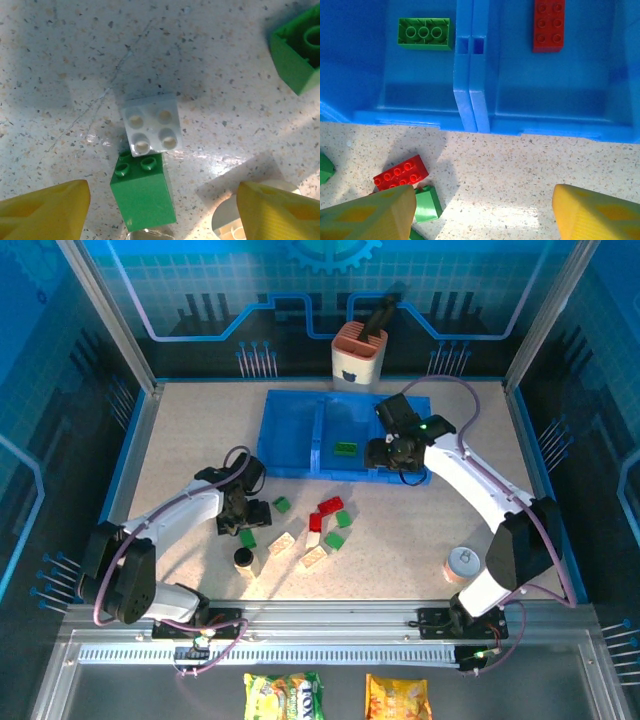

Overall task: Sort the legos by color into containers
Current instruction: Pick up the lego from the bottom-left of the table.

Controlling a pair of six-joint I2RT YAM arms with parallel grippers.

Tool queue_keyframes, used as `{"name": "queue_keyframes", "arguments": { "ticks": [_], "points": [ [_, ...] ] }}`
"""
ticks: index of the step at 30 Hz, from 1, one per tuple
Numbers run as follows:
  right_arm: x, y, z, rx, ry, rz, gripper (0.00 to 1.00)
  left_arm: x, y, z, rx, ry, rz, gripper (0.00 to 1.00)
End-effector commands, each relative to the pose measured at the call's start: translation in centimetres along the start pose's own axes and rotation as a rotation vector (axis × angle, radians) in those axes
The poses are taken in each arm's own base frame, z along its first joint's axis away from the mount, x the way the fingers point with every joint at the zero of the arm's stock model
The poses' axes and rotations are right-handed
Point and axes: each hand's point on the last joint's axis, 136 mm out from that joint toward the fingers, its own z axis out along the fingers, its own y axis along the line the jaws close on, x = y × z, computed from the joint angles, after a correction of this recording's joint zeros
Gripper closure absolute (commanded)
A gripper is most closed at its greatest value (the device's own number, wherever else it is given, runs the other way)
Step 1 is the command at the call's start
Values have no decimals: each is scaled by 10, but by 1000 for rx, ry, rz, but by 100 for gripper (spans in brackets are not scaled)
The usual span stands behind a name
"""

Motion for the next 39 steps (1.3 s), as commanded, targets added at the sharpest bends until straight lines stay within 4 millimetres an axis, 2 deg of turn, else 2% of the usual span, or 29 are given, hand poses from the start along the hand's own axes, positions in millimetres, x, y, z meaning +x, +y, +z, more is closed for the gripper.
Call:
{"name": "queue_keyframes", "arguments": {
  "ticks": [1,9,17,22,28,39],
  "points": [
    [-4,-1,-8,-45,-28,7,27,6,8,9,-26,48,-100,23],
    [-1,2,-11,-93,-26,-2,27,5,9,24,-18,99,-159,27],
    [-2,-4,-7,-119,-10,7,27,0,10,38,-35,120,-212,24],
    [-3,-5,-6,-132,-7,8,27,-11,16,42,-85,101,-212,29],
    [-4,-6,-5,-138,-3,12,27,-15,13,48,-91,114,-209,34],
    [-2,-10,-8,-132,-2,19,27,-18,9,50,-81,121,-198,52]
  ]
}}
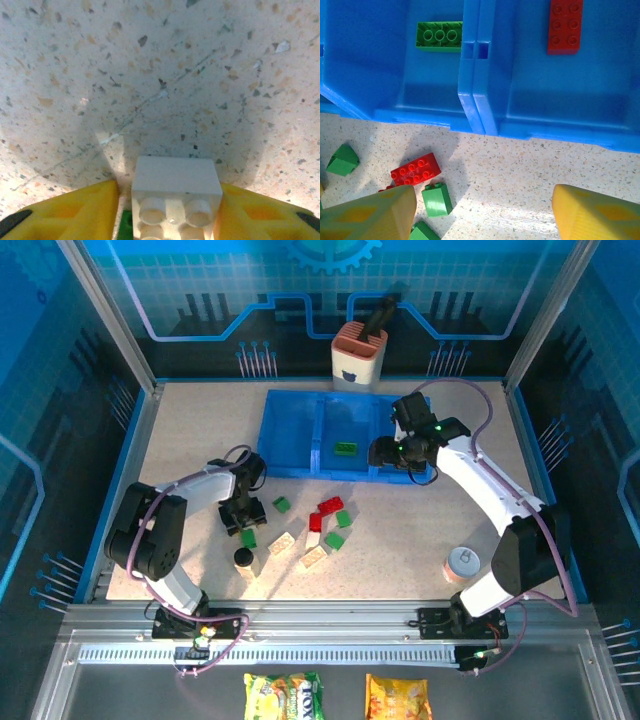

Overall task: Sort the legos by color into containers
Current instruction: Pick up the lego from the bottom-left of the table.

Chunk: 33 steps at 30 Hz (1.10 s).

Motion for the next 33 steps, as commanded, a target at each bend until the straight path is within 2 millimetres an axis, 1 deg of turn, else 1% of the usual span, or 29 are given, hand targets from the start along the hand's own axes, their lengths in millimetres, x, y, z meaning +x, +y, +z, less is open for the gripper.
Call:
{"name": "queue_keyframes", "arguments": {
  "ticks": [1,8,14,18,24,33],
  "points": [
    [1,-4,-10,-8,-13,3,27,-8,-1,0,-3,-14,-8,53],
    [3,-6,-14,0,-17,4,27,-9,-3,-5,10,-27,0,61],
    [5,-8,-17,4,-16,10,27,-15,-3,-17,4,-53,29,63],
    [8,-11,-18,14,-11,10,28,-21,-4,-29,13,-75,49,64],
    [13,-15,-26,40,-17,12,27,-30,-8,-48,30,-105,85,65],
    [21,-24,-43,97,-35,19,27,-48,-27,-85,86,-162,162,66]
  ]
}}
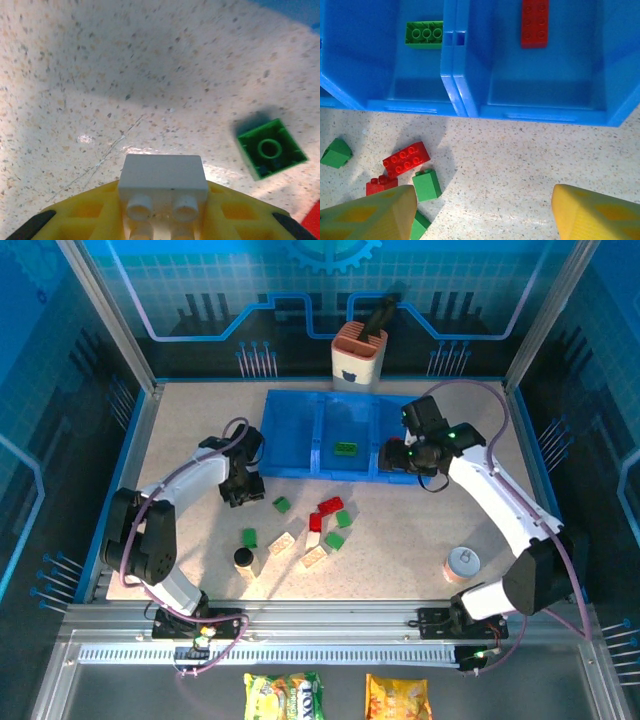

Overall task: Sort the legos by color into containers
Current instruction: Pick up the lego from the bottom-left of the table, then place the lego in the container.

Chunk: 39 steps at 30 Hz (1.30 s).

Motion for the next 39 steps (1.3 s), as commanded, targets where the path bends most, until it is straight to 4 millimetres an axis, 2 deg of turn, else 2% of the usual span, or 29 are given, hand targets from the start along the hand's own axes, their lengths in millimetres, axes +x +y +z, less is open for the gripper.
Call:
{"name": "queue_keyframes", "arguments": {
  "ticks": [1,10,16,21,28,33,39],
  "points": [
    [10,-11,-11,51,1,8,28,-10,-2,-24,18,-28,48,66],
    [14,-20,-28,102,-14,13,28,-40,-32,-49,97,-85,100,67],
    [15,-25,-37,128,-27,6,27,-59,-48,-53,98,-116,151,67],
    [16,-28,-38,143,-24,-5,27,-82,-69,-52,92,-143,210,67],
    [16,-32,-40,167,-21,-18,27,-110,-104,-43,94,-145,308,66],
    [17,-34,-41,174,-20,-17,27,-125,-126,-27,115,-120,381,67],
    [18,-36,-43,180,-21,-14,27,-139,-140,-4,104,-96,414,67]
  ]
}}
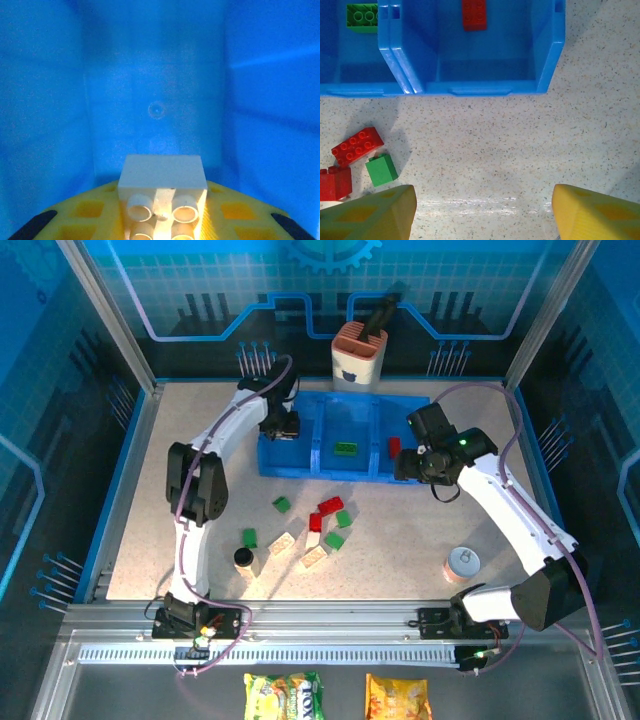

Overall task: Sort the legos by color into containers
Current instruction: Place the lego in the container.

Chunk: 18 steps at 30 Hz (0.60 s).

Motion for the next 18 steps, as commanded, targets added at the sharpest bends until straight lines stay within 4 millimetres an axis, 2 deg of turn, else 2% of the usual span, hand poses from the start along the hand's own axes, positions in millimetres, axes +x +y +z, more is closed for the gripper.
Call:
{"name": "queue_keyframes", "arguments": {
  "ticks": [1,10,18],
  "points": [
    [-3,-4,-14,9,-30,-1,27,4,-6,10,11,56,54,67],
    [-2,-4,-13,9,-23,-1,27,3,-12,49,4,101,76,66],
    [-2,-3,-12,7,-19,-1,27,7,-1,76,-63,131,67,66]
  ]
}}
